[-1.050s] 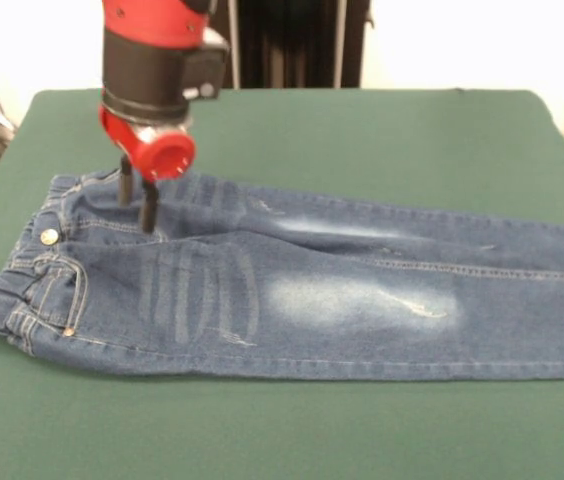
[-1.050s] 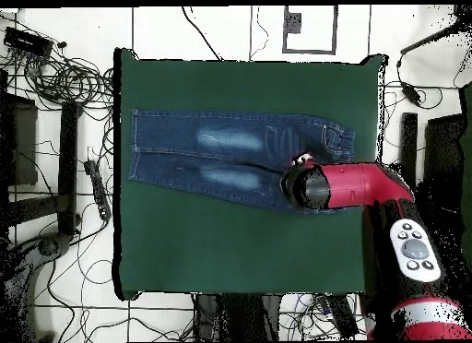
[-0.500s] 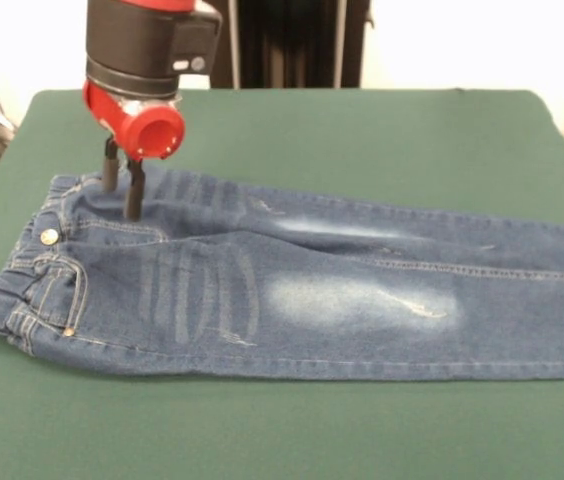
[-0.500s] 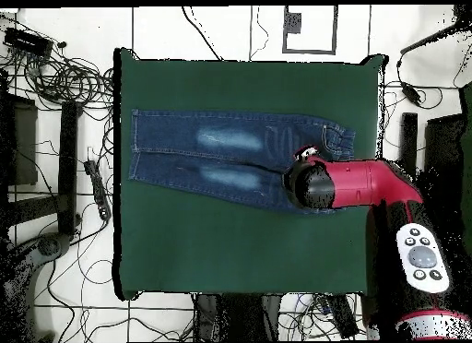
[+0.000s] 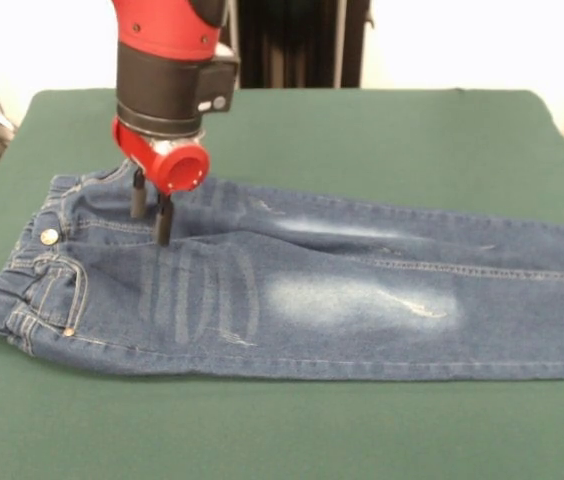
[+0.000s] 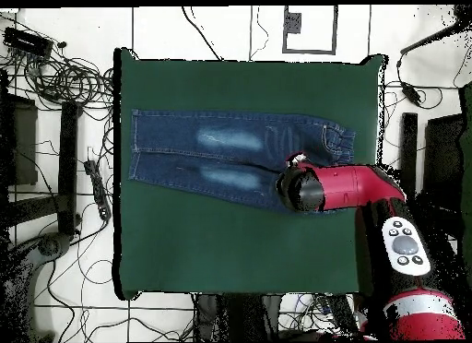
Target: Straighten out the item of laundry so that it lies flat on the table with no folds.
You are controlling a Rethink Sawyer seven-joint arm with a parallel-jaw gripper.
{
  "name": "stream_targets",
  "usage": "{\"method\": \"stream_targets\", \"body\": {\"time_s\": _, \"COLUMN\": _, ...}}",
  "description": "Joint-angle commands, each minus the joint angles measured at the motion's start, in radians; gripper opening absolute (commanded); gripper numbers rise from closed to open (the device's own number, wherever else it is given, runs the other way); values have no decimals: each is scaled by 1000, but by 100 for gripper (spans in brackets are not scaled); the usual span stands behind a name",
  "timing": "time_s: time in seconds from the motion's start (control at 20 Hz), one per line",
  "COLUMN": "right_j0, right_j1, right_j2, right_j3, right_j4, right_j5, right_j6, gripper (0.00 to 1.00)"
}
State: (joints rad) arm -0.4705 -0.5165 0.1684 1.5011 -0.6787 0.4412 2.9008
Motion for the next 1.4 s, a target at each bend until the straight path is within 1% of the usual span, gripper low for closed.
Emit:
{"method": "stream_targets", "body": {"time_s": 0.05, "right_j0": 54, "right_j1": 95, "right_j2": -29, "right_j3": 49, "right_j4": -46, "right_j5": -31, "right_j6": -32, "gripper": 100}}
{"method": "stream_targets", "body": {"time_s": 0.5, "right_j0": -27, "right_j1": 33, "right_j2": -4, "right_j3": 76, "right_j4": -48, "right_j5": 3, "right_j6": -154, "gripper": 100}}
{"method": "stream_targets", "body": {"time_s": 0.65, "right_j0": -41, "right_j1": 33, "right_j2": -2, "right_j3": 79, "right_j4": -53, "right_j5": 7, "right_j6": -165, "gripper": 100}}
{"method": "stream_targets", "body": {"time_s": 0.75, "right_j0": -48, "right_j1": 57, "right_j2": -8, "right_j3": 71, "right_j4": -65, "right_j5": -6, "right_j6": -161, "gripper": 100}}
{"method": "stream_targets", "body": {"time_s": 1.1, "right_j0": -94, "right_j1": 182, "right_j2": -27, "right_j3": 18, "right_j4": -139, "right_j5": -115, "right_j6": -136, "gripper": 100}}
{"method": "stream_targets", "body": {"time_s": 1.3, "right_j0": -112, "right_j1": 249, "right_j2": -13, "right_j3": -25, "right_j4": -156, "right_j5": -144, "right_j6": -147, "gripper": 100}}
{"method": "stream_targets", "body": {"time_s": 1.4, "right_j0": -105, "right_j1": 264, "right_j2": -20, "right_j3": -34, "right_j4": -158, "right_j5": -148, "right_j6": -141, "gripper": 100}}
